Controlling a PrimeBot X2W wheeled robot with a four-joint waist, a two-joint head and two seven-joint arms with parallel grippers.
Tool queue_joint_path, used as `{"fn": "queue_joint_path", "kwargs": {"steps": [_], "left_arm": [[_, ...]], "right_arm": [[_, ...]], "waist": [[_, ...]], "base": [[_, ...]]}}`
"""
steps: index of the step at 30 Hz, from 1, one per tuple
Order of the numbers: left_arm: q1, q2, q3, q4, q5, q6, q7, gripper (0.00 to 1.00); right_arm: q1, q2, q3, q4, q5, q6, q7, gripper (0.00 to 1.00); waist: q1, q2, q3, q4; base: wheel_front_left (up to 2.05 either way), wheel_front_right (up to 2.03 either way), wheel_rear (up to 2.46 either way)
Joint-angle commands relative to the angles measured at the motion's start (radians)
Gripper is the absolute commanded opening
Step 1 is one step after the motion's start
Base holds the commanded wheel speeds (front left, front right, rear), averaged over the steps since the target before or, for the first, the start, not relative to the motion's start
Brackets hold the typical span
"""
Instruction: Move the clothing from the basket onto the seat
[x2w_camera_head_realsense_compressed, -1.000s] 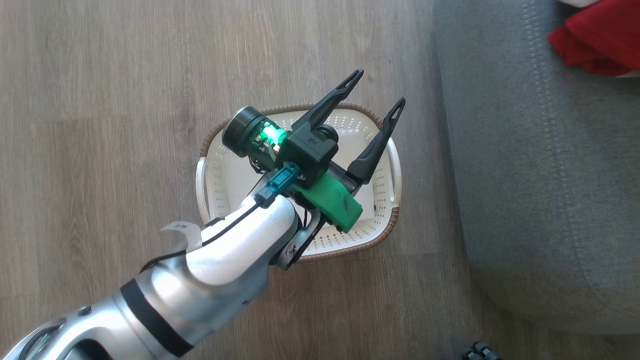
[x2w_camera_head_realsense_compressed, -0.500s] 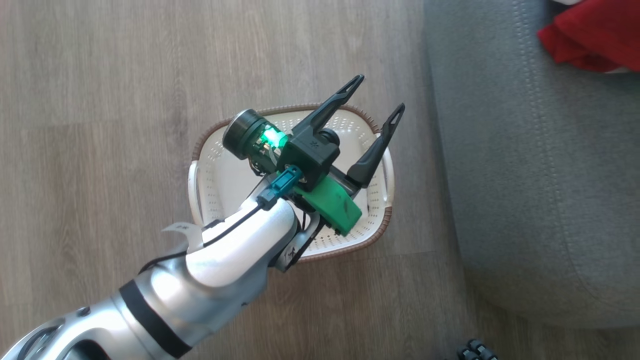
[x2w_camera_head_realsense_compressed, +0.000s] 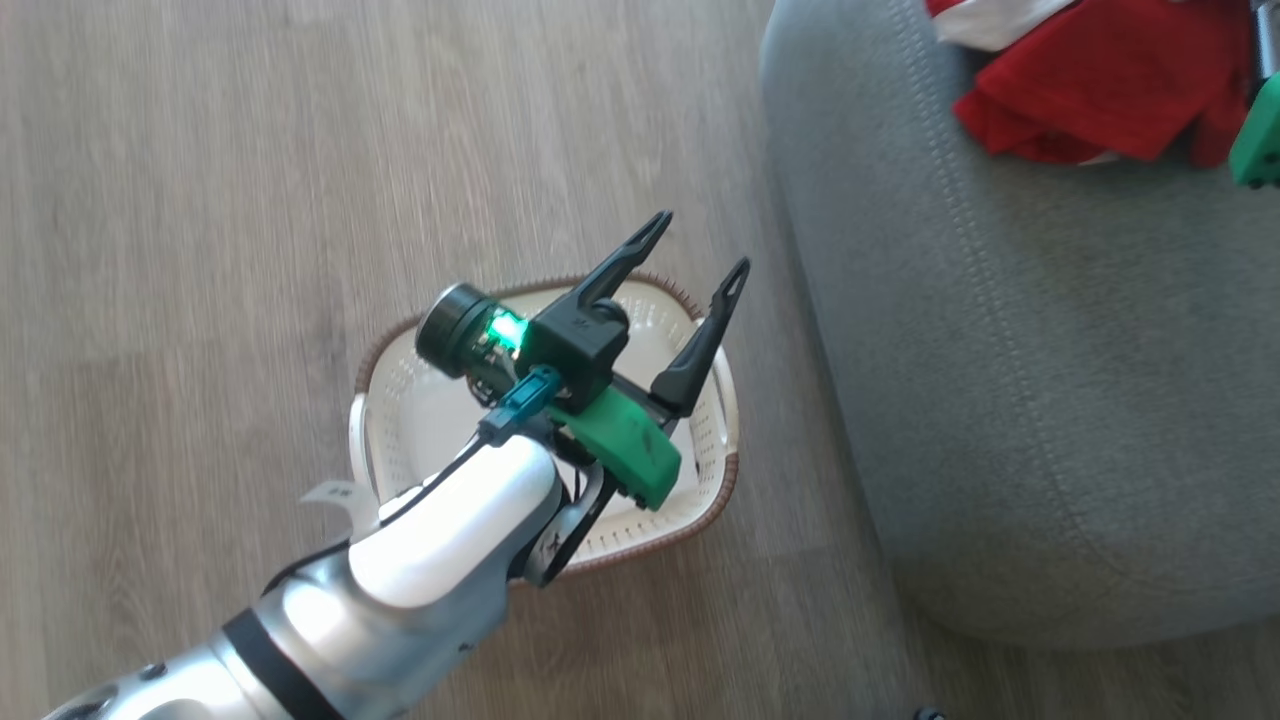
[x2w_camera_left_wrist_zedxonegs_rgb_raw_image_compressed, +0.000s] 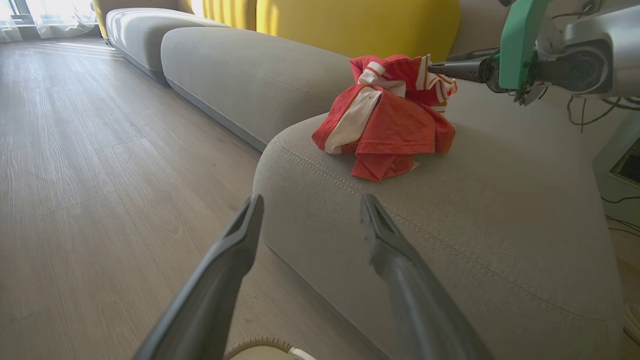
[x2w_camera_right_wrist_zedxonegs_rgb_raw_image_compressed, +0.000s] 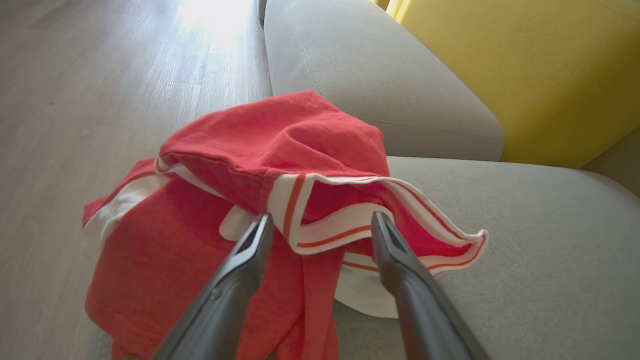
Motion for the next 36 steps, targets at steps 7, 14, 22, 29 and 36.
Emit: {"fn": "queue_joint_path", "kwargs": {"steps": [7,14,22,29,36], "left_arm": [[0.058,0.038,0.074,-0.016,-0.049,0.027,-0.040,1.00],[0.161,0.074,0.138,0.002,-0.106,0.049,-0.066,1.00],[0.265,0.124,0.207,-0.003,-0.124,0.072,-0.080,1.00],[0.396,0.176,0.289,-0.052,-0.130,0.110,-0.082,1.00],[0.531,0.223,0.383,-0.143,-0.112,0.163,-0.082,1.00]], "right_arm": [[0.059,-0.004,0.131,-0.081,0.092,-0.001,-0.026,1.00],[0.130,-0.004,0.223,-0.172,0.202,-0.001,-0.032,1.00],[0.252,0.004,0.226,-0.281,0.274,-0.001,-0.036,1.00],[0.414,0.077,0.170,-0.445,0.252,-0.001,-0.036,1.00],[0.633,0.177,0.067,-0.689,0.190,-0.001,-0.037,1.00]], "waist": [[0.0000,0.0000,-0.126,-0.021],[0.0000,0.0000,-0.226,0.017],[0.0000,0.0000,-0.315,0.073],[0.0000,0.0000,-0.383,0.112],[0.0000,0.0000,-0.405,0.134]], "base": [[0.00,0.00,0.00],[0.00,0.00,0.00],[0.00,0.00,0.00],[0.00,0.00,0.00],[0.00,0.00,0.00]]}}
